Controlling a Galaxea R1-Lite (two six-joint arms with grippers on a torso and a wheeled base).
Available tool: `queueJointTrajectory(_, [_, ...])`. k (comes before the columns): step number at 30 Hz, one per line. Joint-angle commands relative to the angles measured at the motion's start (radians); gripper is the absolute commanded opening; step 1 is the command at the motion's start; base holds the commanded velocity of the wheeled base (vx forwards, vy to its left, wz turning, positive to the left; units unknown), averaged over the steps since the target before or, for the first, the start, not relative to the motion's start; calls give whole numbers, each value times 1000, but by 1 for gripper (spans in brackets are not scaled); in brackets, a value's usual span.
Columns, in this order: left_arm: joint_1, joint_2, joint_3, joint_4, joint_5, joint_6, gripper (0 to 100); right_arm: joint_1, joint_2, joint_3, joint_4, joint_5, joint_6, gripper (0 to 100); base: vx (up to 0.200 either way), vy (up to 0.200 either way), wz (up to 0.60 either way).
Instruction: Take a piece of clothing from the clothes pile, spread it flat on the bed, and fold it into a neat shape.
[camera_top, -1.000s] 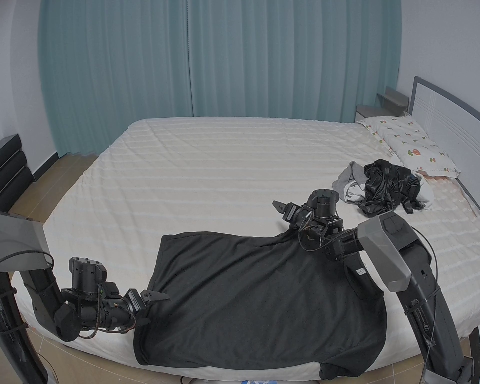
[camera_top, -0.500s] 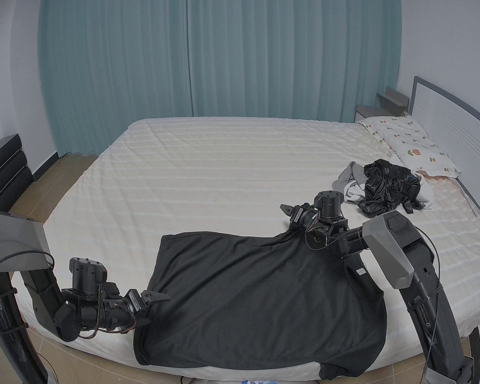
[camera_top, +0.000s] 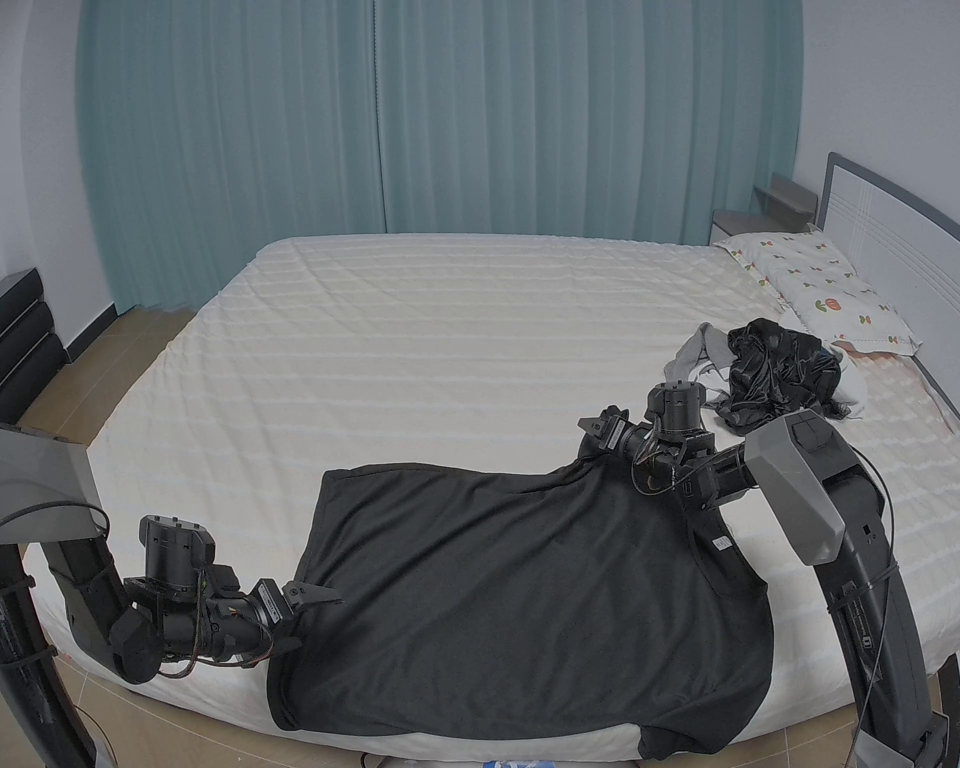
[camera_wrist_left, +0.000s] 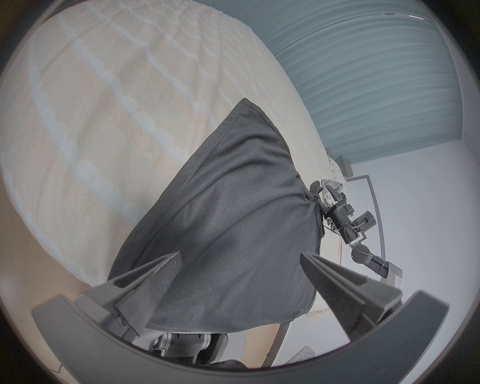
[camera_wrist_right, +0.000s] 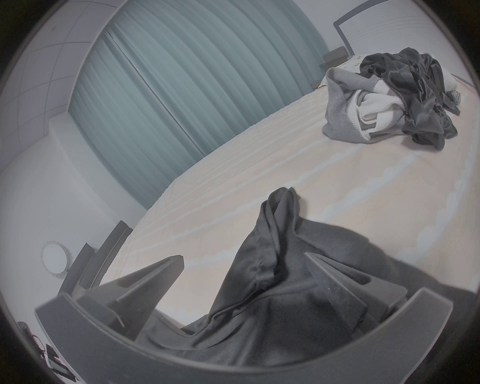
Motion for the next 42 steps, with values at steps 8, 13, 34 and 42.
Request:
queueJointTrajectory(8, [0,1,1,0,0,1,100,53,74,-118,43,23,0,100,0,0,0])
queueJointTrajectory(13, [0,1,1,0,2,1,100,68,61,-122,16,81,11,100,0,0,0])
queueJointTrajectory(34, [-3,7,0,-1,8,1,100,21,-28,-122,-66,71,66,100,0,0,0])
queueJointTrajectory(42, [-3,7,0,-1,8,1,100,-87,-81,-67,34,49,-14,100,0,0,0])
